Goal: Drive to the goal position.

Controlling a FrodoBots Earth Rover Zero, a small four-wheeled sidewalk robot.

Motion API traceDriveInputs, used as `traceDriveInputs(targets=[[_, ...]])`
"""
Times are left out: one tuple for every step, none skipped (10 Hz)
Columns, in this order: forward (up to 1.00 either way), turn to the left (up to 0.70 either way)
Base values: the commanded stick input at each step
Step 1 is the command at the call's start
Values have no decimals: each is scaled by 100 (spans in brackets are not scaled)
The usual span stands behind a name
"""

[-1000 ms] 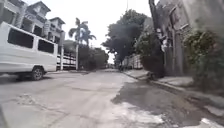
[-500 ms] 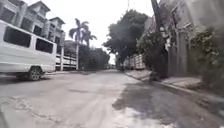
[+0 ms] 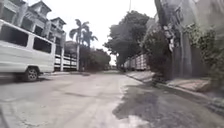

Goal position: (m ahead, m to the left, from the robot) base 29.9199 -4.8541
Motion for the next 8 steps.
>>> traceDriveInputs(targets=[[50, 0], [50, 0], [50, 0], [50, 0], [50, 0], [50, 0], [50, 0], [50, 0]])
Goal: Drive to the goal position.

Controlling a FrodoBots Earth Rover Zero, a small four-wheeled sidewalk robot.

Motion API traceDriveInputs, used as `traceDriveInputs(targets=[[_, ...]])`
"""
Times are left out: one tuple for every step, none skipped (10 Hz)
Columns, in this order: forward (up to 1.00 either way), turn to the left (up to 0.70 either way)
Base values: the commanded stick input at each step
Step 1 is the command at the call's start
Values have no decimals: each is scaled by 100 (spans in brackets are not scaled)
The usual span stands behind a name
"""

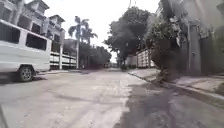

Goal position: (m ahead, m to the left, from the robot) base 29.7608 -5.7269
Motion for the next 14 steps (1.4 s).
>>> traceDriveInputs(targets=[[50, 0], [50, 0], [50, 0], [50, 0], [50, 0], [50, 0], [50, 0], [50, 0], [50, 0], [50, 0], [50, 0], [50, 0], [50, 0], [50, 0]])
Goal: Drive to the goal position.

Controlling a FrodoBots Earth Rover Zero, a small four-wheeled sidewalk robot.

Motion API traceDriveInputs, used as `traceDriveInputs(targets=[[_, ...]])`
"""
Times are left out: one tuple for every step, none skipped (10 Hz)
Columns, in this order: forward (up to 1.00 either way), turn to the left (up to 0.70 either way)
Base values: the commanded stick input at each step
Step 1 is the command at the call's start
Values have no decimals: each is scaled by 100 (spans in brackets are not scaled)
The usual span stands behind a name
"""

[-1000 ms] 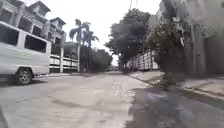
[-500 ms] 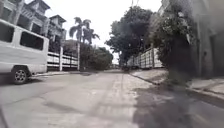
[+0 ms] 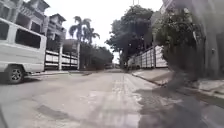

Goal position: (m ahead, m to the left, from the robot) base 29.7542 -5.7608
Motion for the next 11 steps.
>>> traceDriveInputs(targets=[[50, 0], [50, 0], [50, 0], [50, 0], [50, 0], [50, 0], [50, -16], [50, -40], [50, -50], [50, -50], [50, -50]])
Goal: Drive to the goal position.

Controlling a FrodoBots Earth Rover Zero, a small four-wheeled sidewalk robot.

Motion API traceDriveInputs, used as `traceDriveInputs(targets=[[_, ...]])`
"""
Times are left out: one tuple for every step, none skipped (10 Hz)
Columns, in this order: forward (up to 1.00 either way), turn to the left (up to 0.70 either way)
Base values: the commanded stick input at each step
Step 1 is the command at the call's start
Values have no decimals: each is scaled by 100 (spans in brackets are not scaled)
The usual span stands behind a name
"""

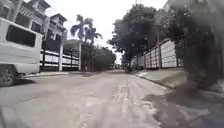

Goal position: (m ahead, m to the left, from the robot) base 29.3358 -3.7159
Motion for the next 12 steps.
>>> traceDriveInputs(targets=[[50, -50], [50, -50], [50, 0], [50, 0], [50, 0], [50, 0], [50, 0], [50, 0], [50, 0], [50, 0], [50, 0], [50, 0]])
